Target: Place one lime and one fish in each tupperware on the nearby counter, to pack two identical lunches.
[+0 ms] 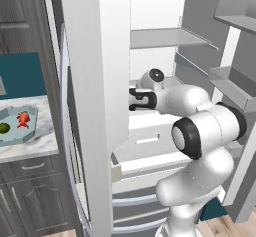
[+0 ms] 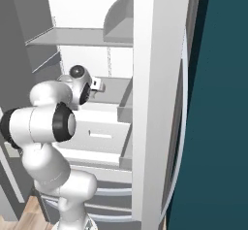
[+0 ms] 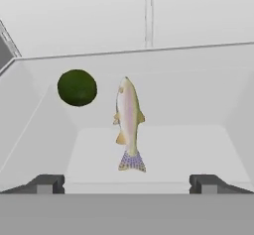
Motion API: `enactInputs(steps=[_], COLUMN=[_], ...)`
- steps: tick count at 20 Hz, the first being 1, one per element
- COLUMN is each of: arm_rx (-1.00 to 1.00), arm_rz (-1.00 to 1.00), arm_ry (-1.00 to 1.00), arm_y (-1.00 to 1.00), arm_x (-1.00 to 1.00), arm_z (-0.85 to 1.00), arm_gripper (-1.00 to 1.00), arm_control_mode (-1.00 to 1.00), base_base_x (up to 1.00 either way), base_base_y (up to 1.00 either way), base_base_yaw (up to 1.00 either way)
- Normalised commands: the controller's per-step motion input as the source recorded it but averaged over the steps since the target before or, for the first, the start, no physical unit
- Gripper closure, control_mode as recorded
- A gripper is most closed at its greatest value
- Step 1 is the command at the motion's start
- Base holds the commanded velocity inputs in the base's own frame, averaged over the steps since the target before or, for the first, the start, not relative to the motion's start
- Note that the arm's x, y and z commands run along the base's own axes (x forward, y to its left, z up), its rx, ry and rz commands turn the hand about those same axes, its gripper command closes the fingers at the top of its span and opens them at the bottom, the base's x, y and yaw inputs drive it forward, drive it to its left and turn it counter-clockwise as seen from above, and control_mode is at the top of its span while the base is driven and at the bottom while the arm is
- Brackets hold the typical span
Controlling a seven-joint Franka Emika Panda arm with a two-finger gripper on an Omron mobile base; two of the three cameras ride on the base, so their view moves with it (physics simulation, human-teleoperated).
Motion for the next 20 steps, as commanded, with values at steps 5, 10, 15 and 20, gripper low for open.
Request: enactInputs(steps=[5,10,15,20], arm_rx=[0.00,0.00,0.00,0.00], arm_rz=[-0.01,-0.01,-0.02,-0.02], arm_ry=[0.04,0.03,0.03,0.06], arm_y=[0.07,0.07,0.10,0.06], arm_x=[0.43,0.46,0.49,0.44], arm_z=[-0.25,-0.23,-0.24,-0.28], arm_gripper=[-1.00,-1.00,-1.00,-1.00], arm_control_mode=[-1.00,-1.00,-1.00,-1.00], base_base_x=[0.00,0.00,0.00,0.00], base_base_y=[0.00,0.00,0.00,0.00], base_base_yaw=[0.00,0.00,0.00,0.00])
